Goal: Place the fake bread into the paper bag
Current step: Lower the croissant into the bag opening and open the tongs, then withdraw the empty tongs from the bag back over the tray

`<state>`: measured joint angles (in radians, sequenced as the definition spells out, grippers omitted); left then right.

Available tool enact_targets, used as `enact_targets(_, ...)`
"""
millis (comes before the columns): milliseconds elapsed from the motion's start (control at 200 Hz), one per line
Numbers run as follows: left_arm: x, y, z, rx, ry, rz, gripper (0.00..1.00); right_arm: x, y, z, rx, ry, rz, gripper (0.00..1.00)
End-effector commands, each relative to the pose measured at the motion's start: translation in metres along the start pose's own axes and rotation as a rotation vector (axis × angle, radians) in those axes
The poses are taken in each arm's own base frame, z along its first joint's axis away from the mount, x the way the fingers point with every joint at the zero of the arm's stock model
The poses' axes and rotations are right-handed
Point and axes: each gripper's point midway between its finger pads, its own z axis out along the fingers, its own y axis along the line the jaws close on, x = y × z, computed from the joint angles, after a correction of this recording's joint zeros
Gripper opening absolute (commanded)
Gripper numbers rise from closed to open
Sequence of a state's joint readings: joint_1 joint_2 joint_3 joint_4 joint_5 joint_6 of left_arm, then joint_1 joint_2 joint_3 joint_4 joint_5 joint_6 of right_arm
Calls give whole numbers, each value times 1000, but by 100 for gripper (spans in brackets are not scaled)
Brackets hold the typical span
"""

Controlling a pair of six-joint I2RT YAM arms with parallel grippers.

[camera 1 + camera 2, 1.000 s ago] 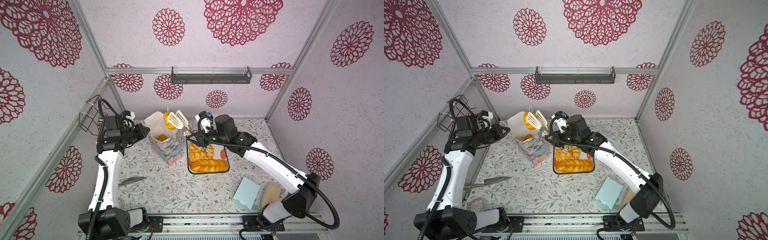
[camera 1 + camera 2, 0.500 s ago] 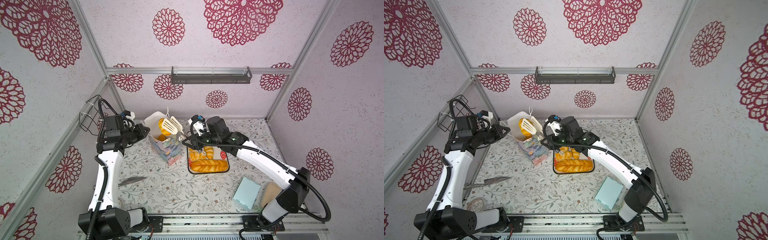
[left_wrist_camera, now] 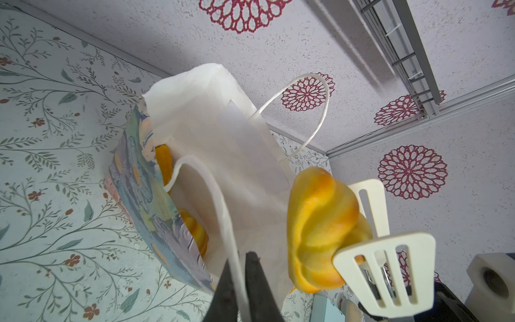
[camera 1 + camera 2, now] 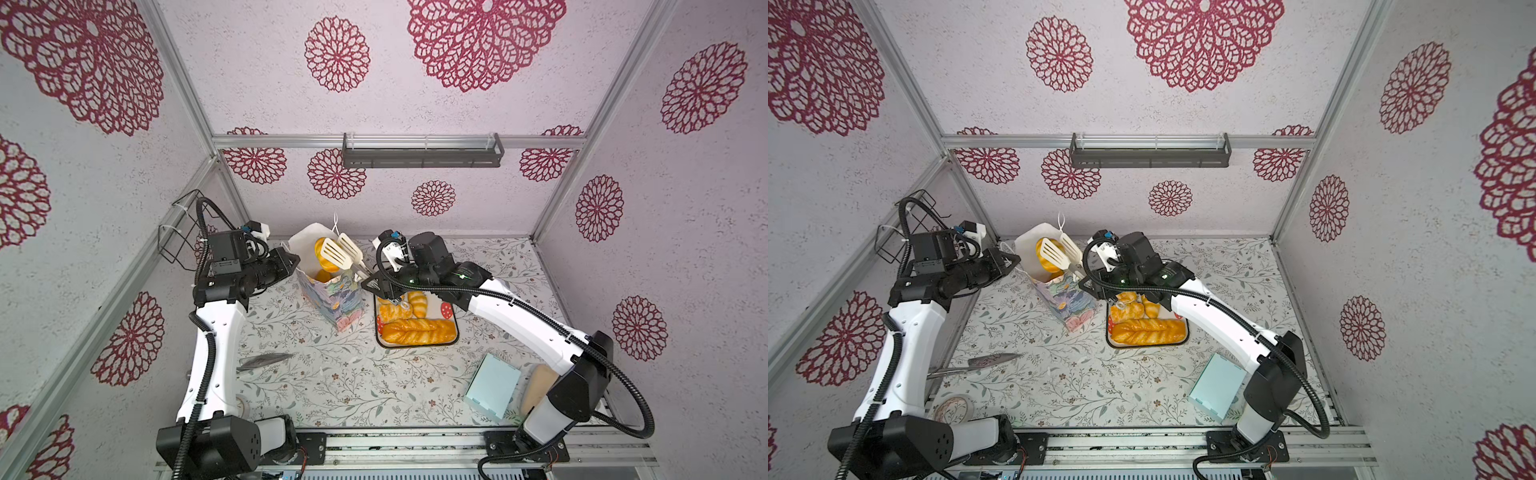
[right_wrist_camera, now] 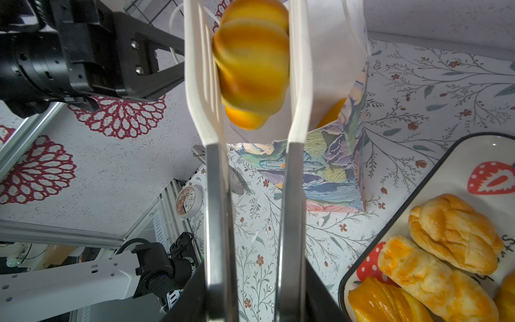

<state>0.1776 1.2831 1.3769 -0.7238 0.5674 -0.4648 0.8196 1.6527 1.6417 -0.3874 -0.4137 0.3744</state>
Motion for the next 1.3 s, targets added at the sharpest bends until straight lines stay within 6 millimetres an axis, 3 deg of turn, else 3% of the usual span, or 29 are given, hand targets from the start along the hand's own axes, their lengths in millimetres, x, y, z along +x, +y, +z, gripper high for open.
enact_targets(0,0,-1,-3,3,-6,9,11,-26,17,-11,-25,-85,-62,44)
enact_targets(560,1,0,-3,2,-5,9,11,-27,15,-11,-13,-83,-62,54)
enact_targets(1006,0,-1,-3,2,-7,10,11,-40,11,-53,109,-150,-122,54)
enact_targets(1296,-1,-2,-3,3,-7,9,11,-37,-18,-78,185,-182,-73,54)
